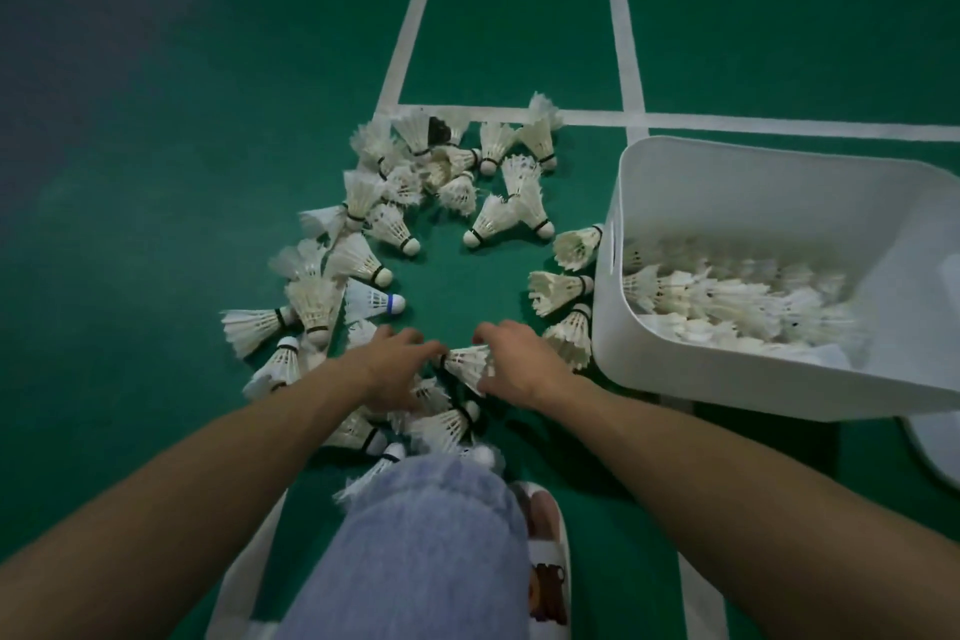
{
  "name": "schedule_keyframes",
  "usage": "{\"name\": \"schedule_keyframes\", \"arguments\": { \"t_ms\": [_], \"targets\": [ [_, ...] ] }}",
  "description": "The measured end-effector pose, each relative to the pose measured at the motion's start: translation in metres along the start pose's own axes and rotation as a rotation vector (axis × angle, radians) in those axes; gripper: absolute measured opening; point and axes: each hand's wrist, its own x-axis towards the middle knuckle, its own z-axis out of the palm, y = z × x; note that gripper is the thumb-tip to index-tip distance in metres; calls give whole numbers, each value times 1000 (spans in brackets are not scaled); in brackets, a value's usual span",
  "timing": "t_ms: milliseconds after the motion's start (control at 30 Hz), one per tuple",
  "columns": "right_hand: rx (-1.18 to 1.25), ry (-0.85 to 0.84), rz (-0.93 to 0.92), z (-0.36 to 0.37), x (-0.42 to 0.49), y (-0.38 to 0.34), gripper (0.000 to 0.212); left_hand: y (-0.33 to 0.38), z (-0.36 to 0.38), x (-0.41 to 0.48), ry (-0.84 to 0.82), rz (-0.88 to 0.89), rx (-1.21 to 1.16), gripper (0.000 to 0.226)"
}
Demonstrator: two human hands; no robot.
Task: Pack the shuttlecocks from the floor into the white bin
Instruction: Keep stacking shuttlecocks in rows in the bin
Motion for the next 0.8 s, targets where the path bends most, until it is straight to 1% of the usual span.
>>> {"name": "schedule_keyframes", "arguments": {
  "t_ms": [67, 133, 200, 267, 300, 367, 433, 500, 567, 667, 733, 767, 800],
  "targets": [
    [18, 1, -9, 8, 3, 2, 43, -5, 1, 6, 75, 19, 5, 56],
    [22, 24, 5, 12, 5, 3, 47, -8, -5, 7, 141, 27, -43, 40],
    [28, 57, 41, 13, 5, 5, 51, -9, -10, 5, 227, 21, -122, 34],
    [91, 71, 89, 14, 3, 7, 53, -6, -10, -4, 305, 24, -236, 44],
    [121, 80, 113, 14, 2, 8, 54, -3, -11, -9, 303, 62, -294, 49],
    [149, 106, 151, 15, 0, 10, 54, 5, -8, -18, 219, 205, -345, 54],
    [170, 122, 169, 16, -3, 12, 57, 13, -5, -24, 130, 292, -299, 56],
    [200, 126, 177, 17, -6, 15, 57, 19, -3, -28, 76, 290, -213, 65],
    [232, 134, 172, 18, -9, 17, 52, 25, 2, -28, 58, 279, -152, 72],
    [260, 130, 158, 19, -11, 21, 40, 37, 11, -27, 103, 274, -115, 69],
    [243, 128, 168, 18, -10, 24, 27, 46, 14, -26, 205, 266, -193, 72],
    [229, 131, 171, 17, -10, 27, 25, 50, 14, -26, 262, 263, -246, 73],
    [227, 133, 179, 16, -10, 29, 25, 52, 13, -26, 310, 271, -285, 69]
  ]
}}
